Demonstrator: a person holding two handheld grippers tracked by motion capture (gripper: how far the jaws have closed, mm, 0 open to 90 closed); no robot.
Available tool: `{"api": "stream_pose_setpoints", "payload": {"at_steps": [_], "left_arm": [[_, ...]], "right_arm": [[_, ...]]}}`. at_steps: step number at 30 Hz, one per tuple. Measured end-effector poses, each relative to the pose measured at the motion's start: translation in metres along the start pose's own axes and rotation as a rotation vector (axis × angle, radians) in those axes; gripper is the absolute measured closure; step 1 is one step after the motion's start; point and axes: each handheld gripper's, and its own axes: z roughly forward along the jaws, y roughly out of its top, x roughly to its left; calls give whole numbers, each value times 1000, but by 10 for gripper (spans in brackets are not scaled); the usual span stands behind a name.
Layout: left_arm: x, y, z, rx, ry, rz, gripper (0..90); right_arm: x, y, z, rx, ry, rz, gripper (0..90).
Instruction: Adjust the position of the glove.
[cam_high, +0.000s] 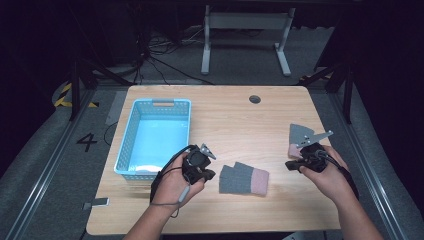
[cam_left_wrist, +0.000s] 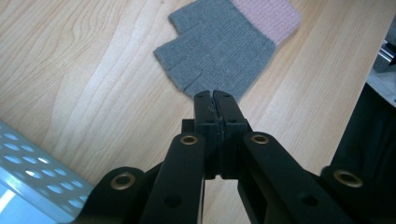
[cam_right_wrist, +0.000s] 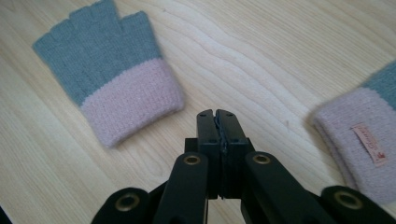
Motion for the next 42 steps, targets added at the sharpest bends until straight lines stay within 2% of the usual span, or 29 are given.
{"api": "stream_pose_setpoints", "payload": {"at_steps": [6,12,19,20,26,31,36,42], "left_arm": [[1,1,2,28,6,-13,899],[0,1,4,36,8,-11,899],[0,1,4,41,-7,-2,897],[0,1,4,42,-11,-1,896],[-1,1,6,49,-15,3,895],[-2,1,8,60,-19,-1,895],[-4,2,13,85,-30,17,886],[-3,2,13,80,-30,6,879]], "right_arm": [[7,1,2,8,19,-21,900],[23,6,7,17,70,-67,900],[45,11,25,57,133,-135,900],[51,12,31,77,151,-154,900],[65,12,49,124,185,-191,900],[69,11,55,142,197,-202,900],[71,11,60,155,202,-205,900],[69,9,66,170,199,-197,900]]}}
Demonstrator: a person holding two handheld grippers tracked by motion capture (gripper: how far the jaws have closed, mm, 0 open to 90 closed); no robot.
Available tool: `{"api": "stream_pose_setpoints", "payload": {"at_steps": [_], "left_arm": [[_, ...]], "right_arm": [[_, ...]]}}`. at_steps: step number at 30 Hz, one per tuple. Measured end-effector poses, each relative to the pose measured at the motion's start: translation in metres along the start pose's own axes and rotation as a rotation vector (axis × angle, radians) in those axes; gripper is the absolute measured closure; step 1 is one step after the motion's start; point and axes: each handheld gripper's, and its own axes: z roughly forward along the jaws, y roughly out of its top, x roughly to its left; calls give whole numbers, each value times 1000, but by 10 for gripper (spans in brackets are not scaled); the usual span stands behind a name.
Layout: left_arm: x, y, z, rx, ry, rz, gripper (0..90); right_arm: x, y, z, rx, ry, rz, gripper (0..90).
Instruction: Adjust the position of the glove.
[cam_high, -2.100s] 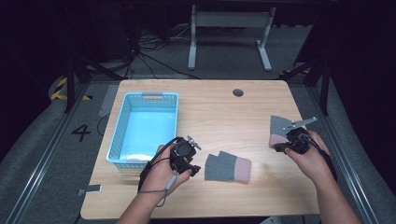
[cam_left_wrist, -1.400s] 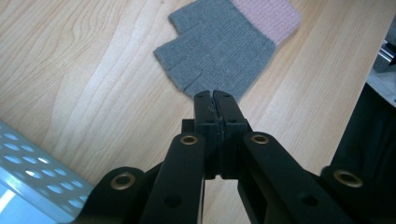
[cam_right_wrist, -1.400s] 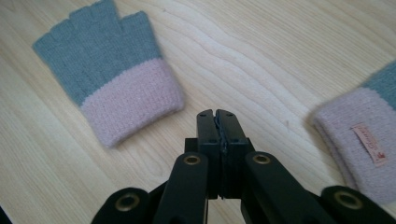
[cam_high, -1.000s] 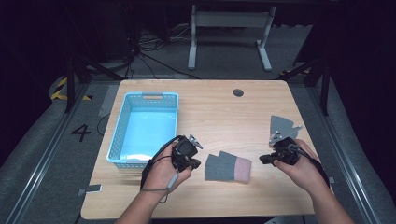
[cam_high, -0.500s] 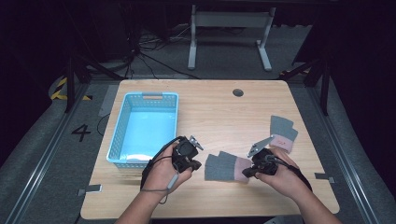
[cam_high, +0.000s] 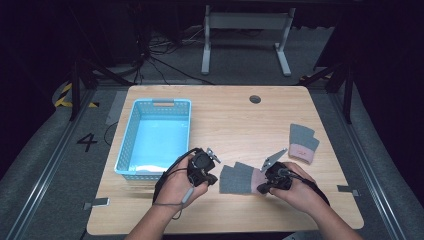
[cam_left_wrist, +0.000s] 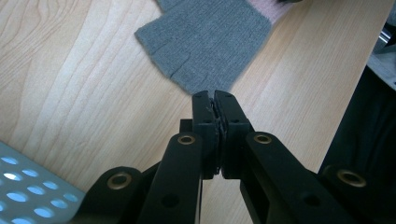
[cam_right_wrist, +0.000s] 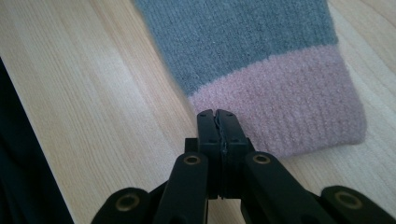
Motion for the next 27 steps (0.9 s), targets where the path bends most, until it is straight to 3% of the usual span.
{"api": "stream_pose_setpoints", "payload": {"at_steps": [13,21,27], "left_arm": [[0,0,1,6,-3,-2,860],[1,0,1,6,-1,-8,847],[2,0,-2,-3,4,-16,824]], "right_arm": [[-10,-3,-3,-15,-27,29,900],[-9,-3,-4,-20,-32,26,900],[-8,-3,-14,-66,-30,38,900]]}}
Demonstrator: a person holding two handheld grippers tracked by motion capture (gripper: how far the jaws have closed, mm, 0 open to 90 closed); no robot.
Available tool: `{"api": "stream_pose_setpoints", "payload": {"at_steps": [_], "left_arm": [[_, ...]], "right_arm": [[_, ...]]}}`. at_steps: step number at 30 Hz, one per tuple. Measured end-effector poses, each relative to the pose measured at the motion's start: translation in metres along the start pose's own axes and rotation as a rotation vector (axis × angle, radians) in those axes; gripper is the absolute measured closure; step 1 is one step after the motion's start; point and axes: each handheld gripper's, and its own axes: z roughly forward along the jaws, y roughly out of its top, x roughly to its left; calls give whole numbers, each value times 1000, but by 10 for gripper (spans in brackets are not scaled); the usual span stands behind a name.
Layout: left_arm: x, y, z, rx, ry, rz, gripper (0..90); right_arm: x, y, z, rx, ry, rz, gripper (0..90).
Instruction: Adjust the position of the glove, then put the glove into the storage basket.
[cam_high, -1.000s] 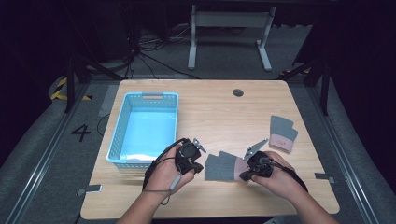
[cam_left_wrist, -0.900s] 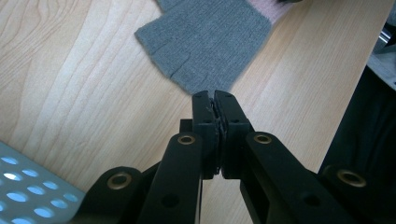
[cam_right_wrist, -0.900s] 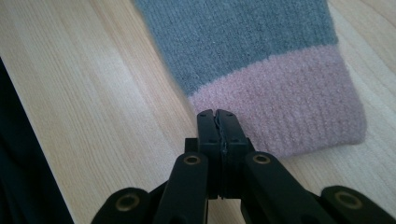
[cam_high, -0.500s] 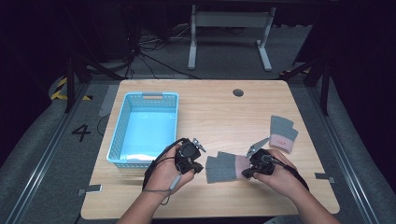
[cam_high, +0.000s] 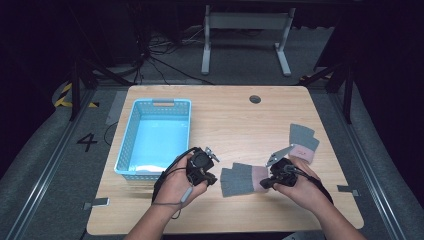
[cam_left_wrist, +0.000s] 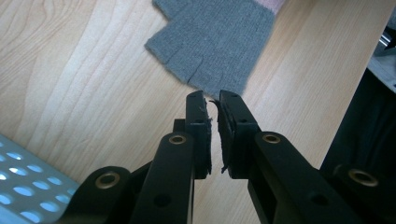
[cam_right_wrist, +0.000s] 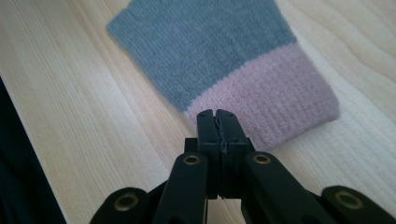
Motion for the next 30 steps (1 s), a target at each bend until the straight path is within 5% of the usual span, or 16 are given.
{"api": "stream_pose_setpoints", "payload": {"at_steps": [16,30], "left_arm": [[3,2,-6,-18,14,-8,740],[3,2,-6,-17,15,-7,731]], "right_arm": [[-12,-9,-30,-111,-56,63,848],[-33,-22,-51,-172,-120,167,827]]}}
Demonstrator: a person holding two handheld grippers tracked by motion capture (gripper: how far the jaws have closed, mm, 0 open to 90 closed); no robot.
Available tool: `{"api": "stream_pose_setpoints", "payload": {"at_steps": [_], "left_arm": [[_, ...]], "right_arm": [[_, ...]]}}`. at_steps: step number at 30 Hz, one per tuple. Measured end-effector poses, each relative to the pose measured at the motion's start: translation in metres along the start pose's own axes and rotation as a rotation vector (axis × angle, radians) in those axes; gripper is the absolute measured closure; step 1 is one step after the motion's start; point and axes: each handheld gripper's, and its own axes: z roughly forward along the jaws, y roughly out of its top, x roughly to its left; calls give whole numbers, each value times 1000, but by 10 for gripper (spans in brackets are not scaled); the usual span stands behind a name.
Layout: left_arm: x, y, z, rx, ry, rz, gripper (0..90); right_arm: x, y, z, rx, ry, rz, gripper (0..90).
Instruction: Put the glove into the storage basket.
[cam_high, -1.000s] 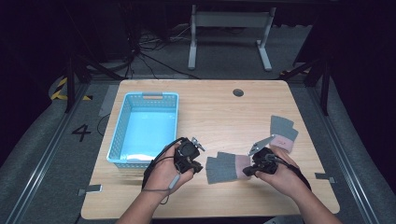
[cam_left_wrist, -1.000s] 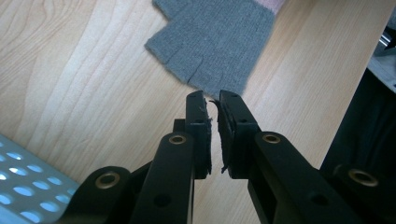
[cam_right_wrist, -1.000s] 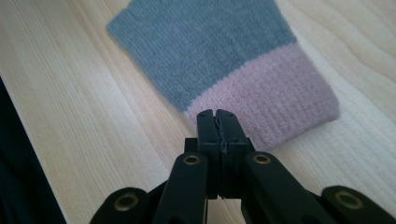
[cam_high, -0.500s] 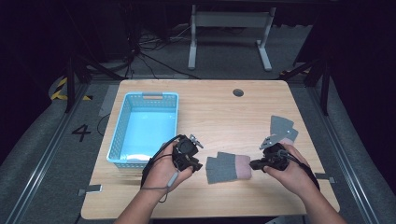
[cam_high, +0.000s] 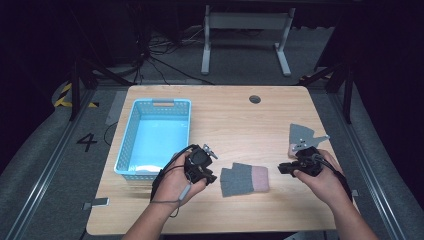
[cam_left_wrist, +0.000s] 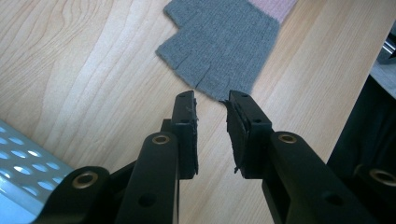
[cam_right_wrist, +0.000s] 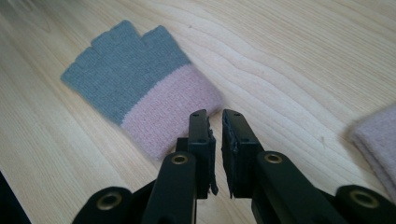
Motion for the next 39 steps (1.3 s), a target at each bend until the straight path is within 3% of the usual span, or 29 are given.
{"api": "stream_pose_setpoints", "payload": {"at_steps": [13,24,30,34,39], "left_arm": [[1,-1,-2,-3,1,-10,720],[3,-6,-5,-4,6,-32,711],[3,-7,-4,-1,7,-34,711],[4,-8,-5,-4,5,-35,711],[4,-8,-6,-6,10,-36,711]], "right_arm": [[-20,-2,-13,-32,-30,74,782],[-56,13,-27,-30,-103,156,759],[-78,17,-15,13,-131,189,892],[-90,20,-3,30,-153,217,896],[-95,22,13,67,-146,225,900]]}}
